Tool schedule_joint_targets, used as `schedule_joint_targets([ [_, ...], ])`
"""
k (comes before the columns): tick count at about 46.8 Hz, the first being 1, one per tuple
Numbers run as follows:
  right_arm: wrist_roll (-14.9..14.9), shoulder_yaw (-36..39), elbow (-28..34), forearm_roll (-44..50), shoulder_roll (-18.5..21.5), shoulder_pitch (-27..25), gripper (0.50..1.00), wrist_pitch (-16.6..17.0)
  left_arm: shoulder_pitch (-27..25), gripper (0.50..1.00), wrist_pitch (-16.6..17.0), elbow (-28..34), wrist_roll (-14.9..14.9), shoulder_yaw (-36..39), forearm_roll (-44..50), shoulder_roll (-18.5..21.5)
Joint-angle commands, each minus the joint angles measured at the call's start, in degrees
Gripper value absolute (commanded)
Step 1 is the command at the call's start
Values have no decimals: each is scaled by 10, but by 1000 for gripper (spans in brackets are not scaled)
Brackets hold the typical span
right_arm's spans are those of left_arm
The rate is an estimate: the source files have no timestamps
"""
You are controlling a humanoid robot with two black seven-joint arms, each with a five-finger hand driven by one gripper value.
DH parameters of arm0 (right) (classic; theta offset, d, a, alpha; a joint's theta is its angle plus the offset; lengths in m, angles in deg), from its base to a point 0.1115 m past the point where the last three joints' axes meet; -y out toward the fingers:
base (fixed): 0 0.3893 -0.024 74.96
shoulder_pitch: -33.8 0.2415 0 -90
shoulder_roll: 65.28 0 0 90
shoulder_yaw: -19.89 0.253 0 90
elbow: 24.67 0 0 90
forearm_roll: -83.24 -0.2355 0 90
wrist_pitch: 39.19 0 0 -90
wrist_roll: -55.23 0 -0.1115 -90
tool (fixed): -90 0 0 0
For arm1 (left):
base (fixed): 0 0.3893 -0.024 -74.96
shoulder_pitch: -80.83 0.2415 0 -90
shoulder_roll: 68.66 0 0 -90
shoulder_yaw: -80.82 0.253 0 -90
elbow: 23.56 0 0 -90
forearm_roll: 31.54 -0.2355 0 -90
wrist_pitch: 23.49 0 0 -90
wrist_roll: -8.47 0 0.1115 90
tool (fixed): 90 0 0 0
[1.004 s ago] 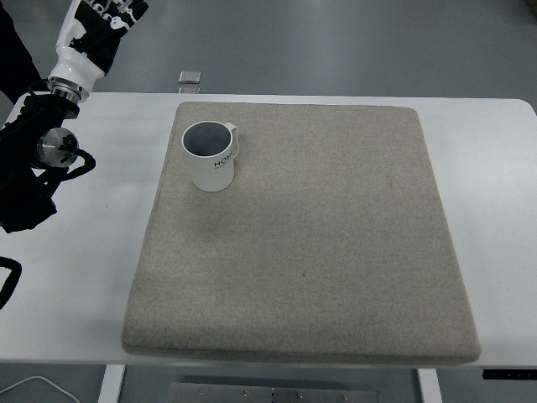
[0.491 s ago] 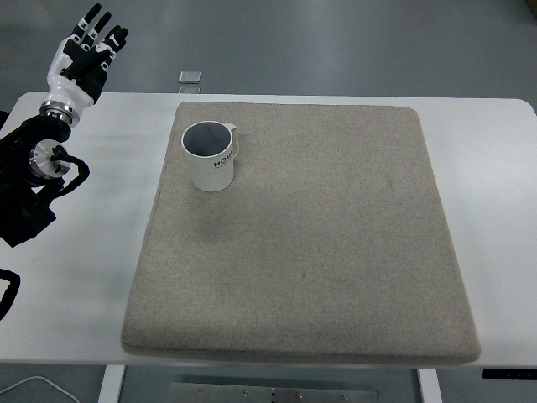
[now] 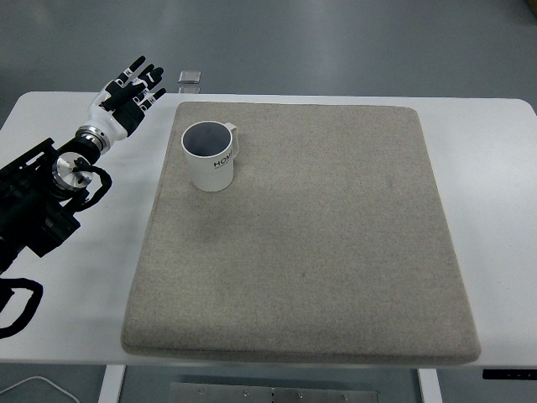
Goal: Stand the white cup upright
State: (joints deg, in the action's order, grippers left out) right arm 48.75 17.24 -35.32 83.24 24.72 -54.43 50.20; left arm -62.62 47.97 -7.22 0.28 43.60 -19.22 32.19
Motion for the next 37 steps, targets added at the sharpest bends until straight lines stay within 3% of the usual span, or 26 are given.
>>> schedule_joint_targets([
  [1, 1, 0, -1, 0, 0, 0, 930, 0, 1, 964, 0, 1, 4, 0, 15, -2],
  [37, 1, 3, 0, -3, 0, -1, 930, 0, 2, 979, 3, -13, 11, -7, 37, -30],
])
